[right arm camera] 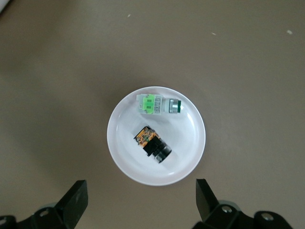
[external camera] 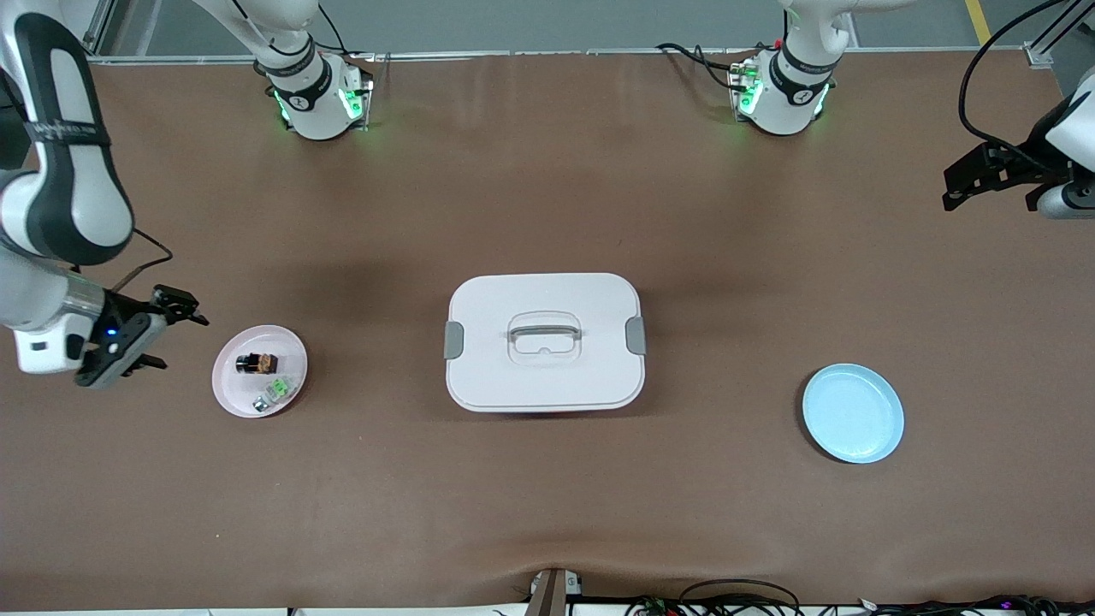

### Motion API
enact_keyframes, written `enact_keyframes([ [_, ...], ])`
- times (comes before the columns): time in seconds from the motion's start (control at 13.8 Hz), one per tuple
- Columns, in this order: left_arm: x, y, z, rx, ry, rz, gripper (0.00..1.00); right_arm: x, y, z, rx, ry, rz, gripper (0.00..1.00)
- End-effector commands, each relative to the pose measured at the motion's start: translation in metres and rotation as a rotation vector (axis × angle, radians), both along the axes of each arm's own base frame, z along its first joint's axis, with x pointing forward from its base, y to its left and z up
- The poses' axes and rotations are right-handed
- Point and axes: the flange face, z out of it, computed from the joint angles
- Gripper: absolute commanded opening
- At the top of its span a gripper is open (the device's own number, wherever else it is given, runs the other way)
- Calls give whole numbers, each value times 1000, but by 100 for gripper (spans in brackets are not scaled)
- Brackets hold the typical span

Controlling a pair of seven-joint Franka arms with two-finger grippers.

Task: Transfer orange switch to right arm and place

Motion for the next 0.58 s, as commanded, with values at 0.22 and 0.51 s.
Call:
enact_keyframes([
  [0.22, 1, 1, -4, -12, 10, 0, 100, -4, 25, 78, -114, 18, -234, 100],
  [0.51, -1, 0, -4, -12, 13, -1, 100, -7, -7, 115, -118, 41, -348, 100],
])
